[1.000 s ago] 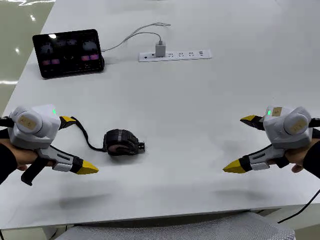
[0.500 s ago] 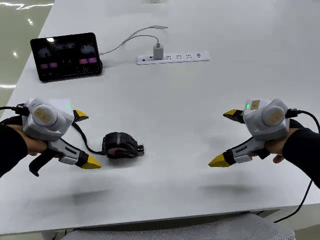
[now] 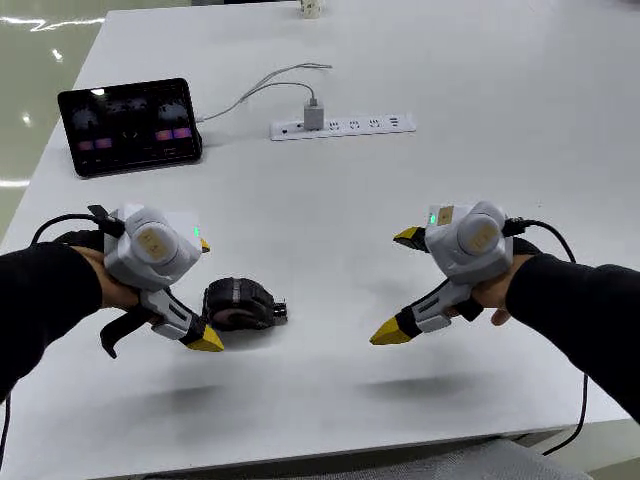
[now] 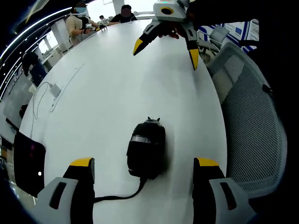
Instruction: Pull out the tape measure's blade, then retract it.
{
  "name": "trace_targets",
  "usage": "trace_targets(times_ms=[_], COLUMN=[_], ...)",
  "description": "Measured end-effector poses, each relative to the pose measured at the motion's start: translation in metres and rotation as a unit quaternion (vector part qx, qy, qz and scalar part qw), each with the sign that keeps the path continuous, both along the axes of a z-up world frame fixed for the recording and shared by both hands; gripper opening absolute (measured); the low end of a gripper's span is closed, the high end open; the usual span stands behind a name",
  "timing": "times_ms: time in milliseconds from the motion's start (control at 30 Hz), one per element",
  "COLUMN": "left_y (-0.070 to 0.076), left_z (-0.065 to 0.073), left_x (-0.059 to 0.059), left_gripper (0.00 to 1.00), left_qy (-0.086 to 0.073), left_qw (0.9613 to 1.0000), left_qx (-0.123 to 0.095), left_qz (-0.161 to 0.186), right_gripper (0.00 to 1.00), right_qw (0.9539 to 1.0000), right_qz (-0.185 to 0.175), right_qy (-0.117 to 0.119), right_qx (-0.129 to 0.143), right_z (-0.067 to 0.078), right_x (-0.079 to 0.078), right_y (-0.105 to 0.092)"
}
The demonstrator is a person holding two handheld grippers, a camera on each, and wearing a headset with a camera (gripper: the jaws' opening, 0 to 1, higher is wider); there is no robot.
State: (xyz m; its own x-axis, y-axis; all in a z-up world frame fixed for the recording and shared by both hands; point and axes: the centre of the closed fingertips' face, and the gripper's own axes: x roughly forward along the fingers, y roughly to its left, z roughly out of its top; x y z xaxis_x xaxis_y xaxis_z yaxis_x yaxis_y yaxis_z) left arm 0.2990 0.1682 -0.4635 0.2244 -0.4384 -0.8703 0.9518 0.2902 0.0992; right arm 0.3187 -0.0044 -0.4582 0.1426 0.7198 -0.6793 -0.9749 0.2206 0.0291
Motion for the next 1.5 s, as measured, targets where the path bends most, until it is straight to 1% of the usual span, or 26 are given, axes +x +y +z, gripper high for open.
trace_targets(times_ms=[67,100,133,167,200,267,300,367,467,500,567,667,700,767,800,867,933,967,1033,1133,1233,1267,1300,1367,1400,1500], left_y=[-0.003,-0.004,-0.005,-0.008,-0.009,-0.011,-0.012,-0.015,-0.019,-0.019,-0.020,-0.020,-0.021,-0.025,-0.028,-0.029,-0.027,-0.027,-0.027,-0.027,-0.028,-0.028,-0.028,-0.027,-0.027,-0.027], left_z=[-0.005,-0.007,-0.008,-0.008,-0.009,-0.010,-0.010,-0.010,-0.014,-0.017,-0.019,-0.019,-0.018,-0.015,-0.015,-0.016,-0.019,-0.019,-0.019,-0.021,-0.022,-0.022,-0.022,-0.023,-0.023,-0.022], left_x=[-0.001,-0.002,-0.003,-0.003,-0.003,-0.002,-0.002,0.000,0.000,0.000,0.000,0.002,0.004,0.005,0.004,0.005,0.006,0.009,0.009,0.010,0.010,0.010,0.010,0.010,0.010,0.010], left_gripper=[0.85,0.85,0.84,0.81,0.78,0.73,0.72,0.67,0.60,0.59,0.57,0.55,0.52,0.42,0.39,0.36,0.33,0.31,0.30,0.30,0.30,0.30,0.30,0.30,0.30,0.30], left_qy=[0.011,0.012,0.010,0.006,0.006,0.017,0.018,0.012,0.012,0.013,0.013,0.005,0.000,-0.004,-0.004,-0.004,-0.006,-0.014,-0.008,-0.010,-0.009,-0.008,-0.007,-0.006,-0.006,-0.006], left_qw=[0.9999,0.9999,0.9999,0.9999,0.9999,0.9998,0.9998,0.9998,0.9996,0.9995,0.9993,0.9993,0.9993,0.9991,0.9988,0.9988,0.9985,0.9982,0.9987,0.9991,0.9993,0.9993,0.9993,0.9992,0.9992,0.9992], left_qx=[0.000,0.002,0.005,0.007,0.006,0.004,0.004,0.004,0.009,0.011,0.015,0.021,0.021,0.017,0.013,0.013,0.023,0.024,0.020,0.015,0.011,0.011,0.012,0.013,0.013,0.012], left_qz=[0.008,0.004,-0.001,-0.013,-0.015,-0.008,-0.008,-0.012,-0.023,-0.027,-0.031,-0.032,-0.030,-0.039,-0.046,-0.048,-0.050,-0.052,-0.045,-0.039,-0.035,-0.035,-0.036,-0.036,-0.037,-0.036], right_gripper=[0.99,0.99,0.99,0.99,0.99,0.99,0.99,0.99,0.99,0.99,0.99,0.99,0.99,0.99,0.99,0.99,0.99,0.99,0.99,0.99,0.99,0.99,0.99,0.99,0.99,0.99], right_qw=[1.0000,1.0000,1.0000,0.9999,0.9999,0.9999,0.9999,0.9997,0.9993,0.9988,0.9975,0.9975,0.9978,0.9979,0.9979,0.9979,0.9979,0.9979,0.9979,0.9980,0.9982,0.9982,0.9983,0.9980,0.9977,0.9977], right_qz=[0.003,0.002,0.001,-0.001,0.000,0.008,0.011,0.020,0.036,0.046,0.065,0.067,0.065,0.063,0.064,0.065,0.064,0.065,0.064,0.063,0.060,0.059,0.057,0.062,0.067,0.067], right_qy=[0.000,-0.003,-0.009,-0.010,-0.012,-0.011,-0.010,-0.011,-0.011,-0.013,-0.018,-0.018,-0.011,-0.009,-0.009,-0.007,-0.005,-0.005,-0.005,0.000,0.001,0.005,0.015,0.013,0.006,0.005], right_qx=[0.000,0.000,0.000,0.000,0.000,0.001,0.001,-0.001,0.000,-0.007,-0.018,-0.017,-0.012,-0.010,-0.008,-0.004,-0.001,0.000,0.004,0.005,-0.002,-0.002,0.001,-0.003,-0.006,-0.005], right_z=[-0.002,-0.003,-0.003,-0.004,-0.005,-0.006,-0.007,-0.008,-0.012,-0.015,-0.019,-0.020,-0.020,-0.020,-0.020,-0.019,-0.018,-0.017,-0.016,-0.020,-0.027,-0.028,-0.029,-0.031,-0.031,-0.031], right_x=[0.000,0.001,0.002,0.003,0.003,0.001,0.001,-0.001,-0.004,-0.005,-0.008,-0.008,-0.009,-0.009,-0.009,-0.009,-0.007,-0.006,-0.004,-0.002,0.000,-0.001,-0.003,-0.004,-0.004,-0.003], right_y=[0.007,0.010,0.012,0.015,0.017,0.023,0.025,0.030,0.038,0.040,0.042,0.046,0.048,0.051,0.053,0.056,0.059,0.061,0.064,0.068,0.069,0.070,0.071,0.072,0.073,0.077])
